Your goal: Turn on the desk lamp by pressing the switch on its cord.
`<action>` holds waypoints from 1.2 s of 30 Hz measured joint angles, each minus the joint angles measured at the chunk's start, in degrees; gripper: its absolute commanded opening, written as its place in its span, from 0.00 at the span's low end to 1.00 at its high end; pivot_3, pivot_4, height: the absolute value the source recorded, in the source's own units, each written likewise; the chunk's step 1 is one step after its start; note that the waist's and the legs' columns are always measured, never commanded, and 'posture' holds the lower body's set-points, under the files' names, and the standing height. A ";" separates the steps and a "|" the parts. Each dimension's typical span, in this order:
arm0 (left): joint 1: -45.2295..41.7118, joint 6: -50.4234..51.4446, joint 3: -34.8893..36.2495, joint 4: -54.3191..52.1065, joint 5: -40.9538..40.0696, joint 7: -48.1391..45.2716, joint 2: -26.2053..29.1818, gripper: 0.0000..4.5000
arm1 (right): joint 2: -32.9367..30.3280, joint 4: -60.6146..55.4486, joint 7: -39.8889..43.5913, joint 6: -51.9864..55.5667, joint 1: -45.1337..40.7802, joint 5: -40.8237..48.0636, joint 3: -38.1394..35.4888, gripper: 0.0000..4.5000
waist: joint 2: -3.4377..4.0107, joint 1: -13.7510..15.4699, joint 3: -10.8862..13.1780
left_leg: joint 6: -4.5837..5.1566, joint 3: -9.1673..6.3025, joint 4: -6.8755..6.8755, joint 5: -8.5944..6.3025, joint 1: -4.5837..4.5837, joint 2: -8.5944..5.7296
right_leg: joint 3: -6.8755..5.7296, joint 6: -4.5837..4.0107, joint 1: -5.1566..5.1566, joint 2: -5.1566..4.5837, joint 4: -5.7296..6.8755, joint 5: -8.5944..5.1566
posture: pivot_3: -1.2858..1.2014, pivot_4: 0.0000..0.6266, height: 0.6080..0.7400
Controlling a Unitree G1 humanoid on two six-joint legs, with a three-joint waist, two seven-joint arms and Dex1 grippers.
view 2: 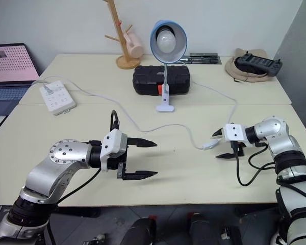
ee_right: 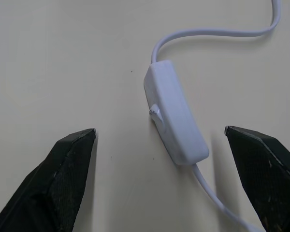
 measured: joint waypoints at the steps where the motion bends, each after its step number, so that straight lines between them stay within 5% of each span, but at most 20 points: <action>1: -0.06 0.00 -0.04 0.07 0.00 0.02 -0.07 1.00 | 0.15 0.76 0.00 -0.02 -0.47 -0.33 0.04 0.90 | 0.00 0.00 0.00 | 0.00 0.00 0.00 0.00 0.00 0.00 | 0.00 0.00 0.00 0.00 0.00 0.00 | 0.52 0.24 1.00; 16: -1.57 -0.02 -0.18 1.99 0.18 0.63 -1.83 1.00 | 0.97 5.62 0.28 -2.00 -3.05 -1.62 -0.23 0.11 | 0.01 0.02 0.00 | 0.00 0.00 0.01 0.00 0.02 -0.02 | 0.01 0.00 0.00 -0.01 0.07 0.00 | 0.52 0.24 1.00; 24: -1.61 0.44 -0.18 2.20 0.10 1.79 -2.31 1.00 | 1.77 2.68 1.97 2.91 -1.61 1.38 -1.85 0.08 | 0.01 0.01 0.00 | -0.01 -0.04 0.01 0.00 0.02 0.00 | 0.02 -0.01 0.00 -0.01 0.09 0.00 | 0.52 0.24 1.00; 28: -1.90 5.73 0.62 2.26 -2.45 4.27 -3.12 1.00 | 4.39 -8.46 1.72 24.67 0.90 9.22 -5.55 0.08 | 0.03 -0.08 0.01 | -0.01 -0.28 0.02 0.00 0.02 0.07 | 0.04 -0.01 -0.01 -0.02 0.17 0.01 | 0.52 0.24 1.00; 32: -4.92 28.61 10.57 4.49 -20.81 15.37 -9.31 1.00 | 7.33 -25.16 -8.81 65.04 1.77 26.09 -16.17 0.08 | 0.04 0.21 0.02 | 0.00 -0.49 0.06 0.00 -0.08 0.13 | -0.14 0.00 -0.01 -0.13 0.17 0.00 | 0.52 0.24 1.00; 36: -6.93 40.56 19.20 7.84 -36.83 27.52 -17.64 1.00 | 9.27 -34.03 -17.60 85.77 4.39 36.10 -23.33 0.08 | 0.03 0.33 0.02 | -0.01 -0.64 0.23 0.00 -0.30 0.04 | -0.27 0.02 -0.06 -0.26 0.19 0.01 | 0.52 0.24 1.00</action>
